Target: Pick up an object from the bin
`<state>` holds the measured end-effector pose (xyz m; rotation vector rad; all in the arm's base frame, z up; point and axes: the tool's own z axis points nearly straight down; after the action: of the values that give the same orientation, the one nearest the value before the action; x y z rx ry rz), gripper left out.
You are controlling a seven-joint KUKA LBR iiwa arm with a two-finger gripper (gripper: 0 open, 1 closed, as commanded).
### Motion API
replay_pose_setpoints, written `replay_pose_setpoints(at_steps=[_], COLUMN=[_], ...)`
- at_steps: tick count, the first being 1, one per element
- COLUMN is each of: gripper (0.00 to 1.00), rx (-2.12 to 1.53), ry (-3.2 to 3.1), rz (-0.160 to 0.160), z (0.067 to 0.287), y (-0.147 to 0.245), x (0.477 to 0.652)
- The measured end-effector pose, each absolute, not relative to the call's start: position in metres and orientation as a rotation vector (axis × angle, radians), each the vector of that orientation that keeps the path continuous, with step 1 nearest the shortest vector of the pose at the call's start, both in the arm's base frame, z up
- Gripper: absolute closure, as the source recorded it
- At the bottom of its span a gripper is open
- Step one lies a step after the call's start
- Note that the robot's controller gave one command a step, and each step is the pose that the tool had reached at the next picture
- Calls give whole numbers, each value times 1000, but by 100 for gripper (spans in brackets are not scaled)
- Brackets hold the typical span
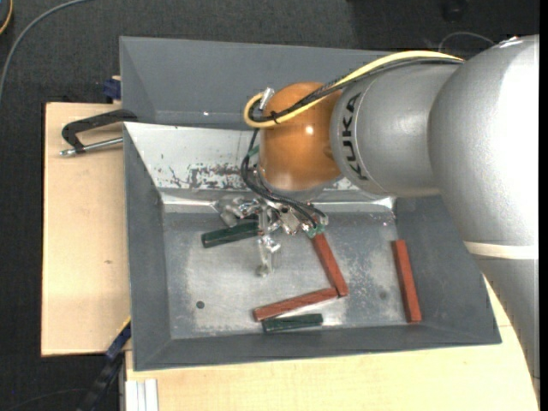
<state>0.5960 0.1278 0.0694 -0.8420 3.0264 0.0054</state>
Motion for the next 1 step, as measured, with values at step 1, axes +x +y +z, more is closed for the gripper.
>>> replay_pose_setpoints(at_steps=[1], gripper=[100], rx=[-839], ry=[3024], rz=[4], z=[71], y=[127], x=[597])
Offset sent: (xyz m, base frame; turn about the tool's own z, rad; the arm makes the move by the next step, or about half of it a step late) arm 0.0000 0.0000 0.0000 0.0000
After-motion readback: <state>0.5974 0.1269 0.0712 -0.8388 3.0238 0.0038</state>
